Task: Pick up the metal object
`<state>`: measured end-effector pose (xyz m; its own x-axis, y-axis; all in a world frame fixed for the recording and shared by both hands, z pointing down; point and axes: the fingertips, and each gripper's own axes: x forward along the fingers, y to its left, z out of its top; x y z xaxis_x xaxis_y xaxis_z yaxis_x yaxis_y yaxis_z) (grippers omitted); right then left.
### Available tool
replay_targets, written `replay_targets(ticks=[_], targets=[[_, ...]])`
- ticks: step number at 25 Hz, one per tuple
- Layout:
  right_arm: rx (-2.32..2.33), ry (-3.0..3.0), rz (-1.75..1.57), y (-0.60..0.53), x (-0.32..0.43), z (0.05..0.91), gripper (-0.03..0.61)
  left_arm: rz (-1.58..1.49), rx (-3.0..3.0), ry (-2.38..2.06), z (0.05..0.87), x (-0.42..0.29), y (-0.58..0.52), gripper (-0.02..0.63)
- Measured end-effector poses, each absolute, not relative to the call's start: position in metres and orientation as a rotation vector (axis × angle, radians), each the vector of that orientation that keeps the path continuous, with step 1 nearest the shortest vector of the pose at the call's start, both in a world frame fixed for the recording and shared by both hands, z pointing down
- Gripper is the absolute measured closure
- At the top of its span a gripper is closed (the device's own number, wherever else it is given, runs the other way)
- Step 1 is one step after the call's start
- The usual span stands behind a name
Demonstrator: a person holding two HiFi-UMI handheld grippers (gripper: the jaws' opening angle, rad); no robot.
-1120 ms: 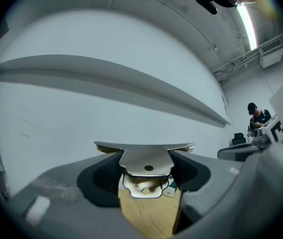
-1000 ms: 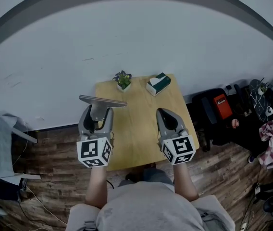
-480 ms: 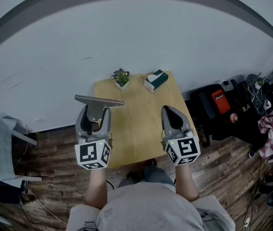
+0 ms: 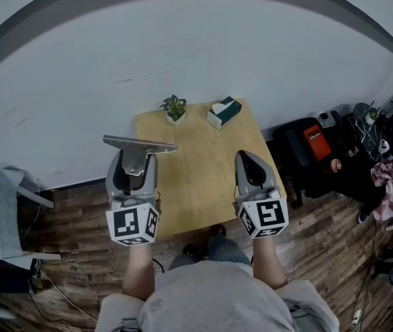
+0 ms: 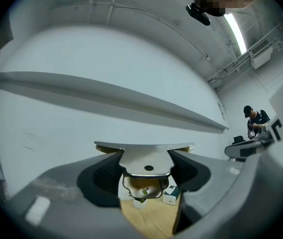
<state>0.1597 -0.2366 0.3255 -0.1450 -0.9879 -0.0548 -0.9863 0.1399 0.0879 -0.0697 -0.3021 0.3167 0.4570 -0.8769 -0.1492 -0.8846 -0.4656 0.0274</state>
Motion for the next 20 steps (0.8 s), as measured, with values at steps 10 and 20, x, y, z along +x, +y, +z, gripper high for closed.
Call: replay_targets(ticks=[10, 20], targets=[[2.016, -2.381, -0.162, -0.2336, 0.1510, 0.3262, 0.578, 0.249, -2.617, 1.594, 0.3135, -0.0742, -0.2971, 0.308], [2.015, -2.377, -0.175, -0.2302, 0.1512, 0.3252, 0.578, 0.270, -2.613, 1.599, 0.3128, -0.0732, -0.2936, 0.308]])
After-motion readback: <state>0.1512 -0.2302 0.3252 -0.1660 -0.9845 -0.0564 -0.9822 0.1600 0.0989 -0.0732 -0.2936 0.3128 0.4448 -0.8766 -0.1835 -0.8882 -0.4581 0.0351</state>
